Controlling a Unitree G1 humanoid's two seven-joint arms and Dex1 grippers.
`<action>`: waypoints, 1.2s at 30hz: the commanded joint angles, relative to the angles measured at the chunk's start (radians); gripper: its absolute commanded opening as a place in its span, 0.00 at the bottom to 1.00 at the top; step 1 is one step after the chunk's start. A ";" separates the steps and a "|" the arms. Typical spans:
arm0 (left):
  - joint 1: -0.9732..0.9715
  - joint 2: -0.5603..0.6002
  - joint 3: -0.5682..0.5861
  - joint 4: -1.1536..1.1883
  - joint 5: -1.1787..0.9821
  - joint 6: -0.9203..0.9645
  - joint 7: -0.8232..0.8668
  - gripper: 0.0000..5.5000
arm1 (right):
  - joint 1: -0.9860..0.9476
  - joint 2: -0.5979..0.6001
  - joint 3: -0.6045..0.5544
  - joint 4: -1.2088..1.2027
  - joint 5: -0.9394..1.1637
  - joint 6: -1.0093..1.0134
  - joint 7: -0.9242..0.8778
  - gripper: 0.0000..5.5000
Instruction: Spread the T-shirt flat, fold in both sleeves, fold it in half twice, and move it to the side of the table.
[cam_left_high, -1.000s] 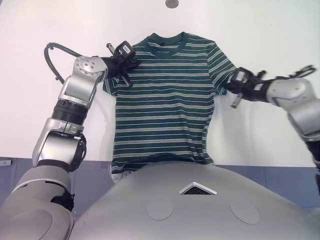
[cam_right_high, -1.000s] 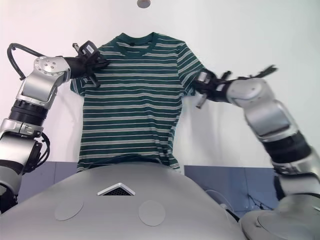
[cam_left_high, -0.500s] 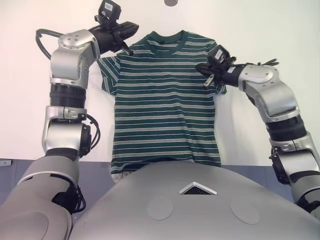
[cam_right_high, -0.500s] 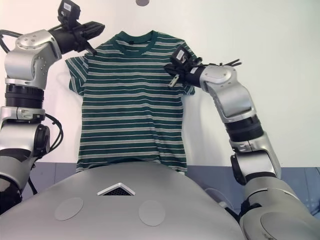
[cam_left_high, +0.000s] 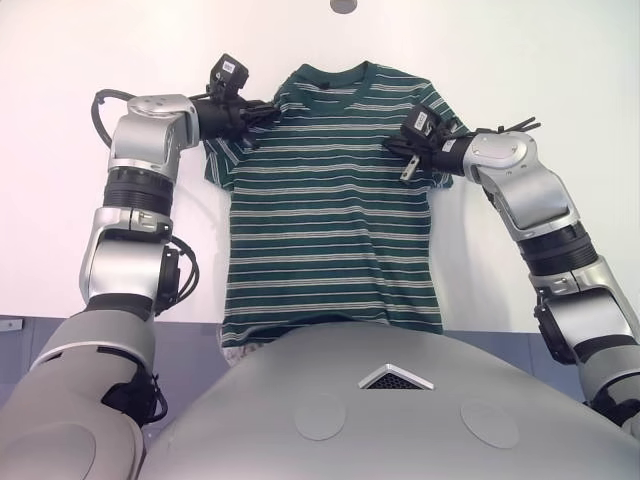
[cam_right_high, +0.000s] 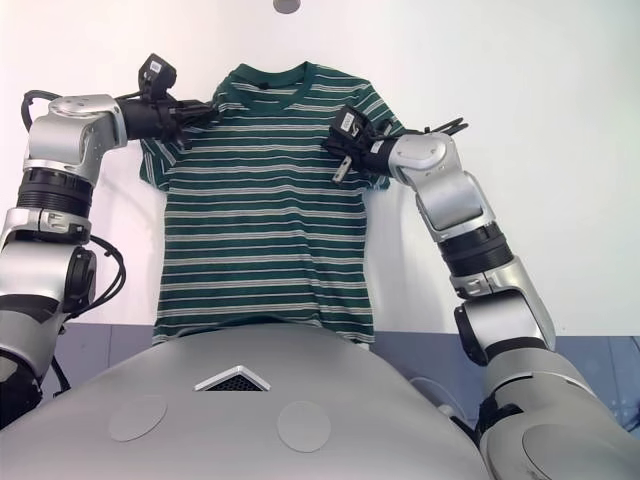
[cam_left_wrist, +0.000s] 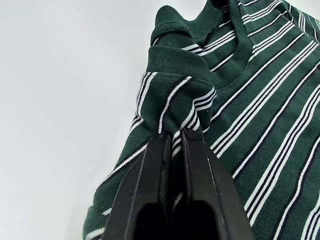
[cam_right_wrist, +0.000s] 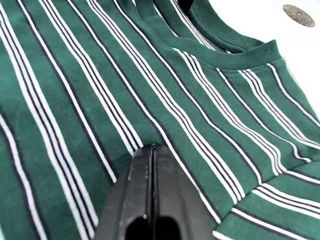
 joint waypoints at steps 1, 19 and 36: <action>0.054 -0.022 0.007 -0.150 -0.028 0.056 0.016 0.01 | 0.056 -0.014 0.031 0.037 -0.051 0.044 -0.004 0.00; -0.126 -0.132 0.074 0.229 0.066 0.054 0.410 0.01 | 0.063 -0.008 0.059 0.051 -0.115 0.028 -0.001 0.00; -0.239 -0.004 0.279 0.403 0.005 -0.225 0.334 0.11 | -0.074 0.067 -0.017 0.402 -0.206 -0.173 -0.168 0.00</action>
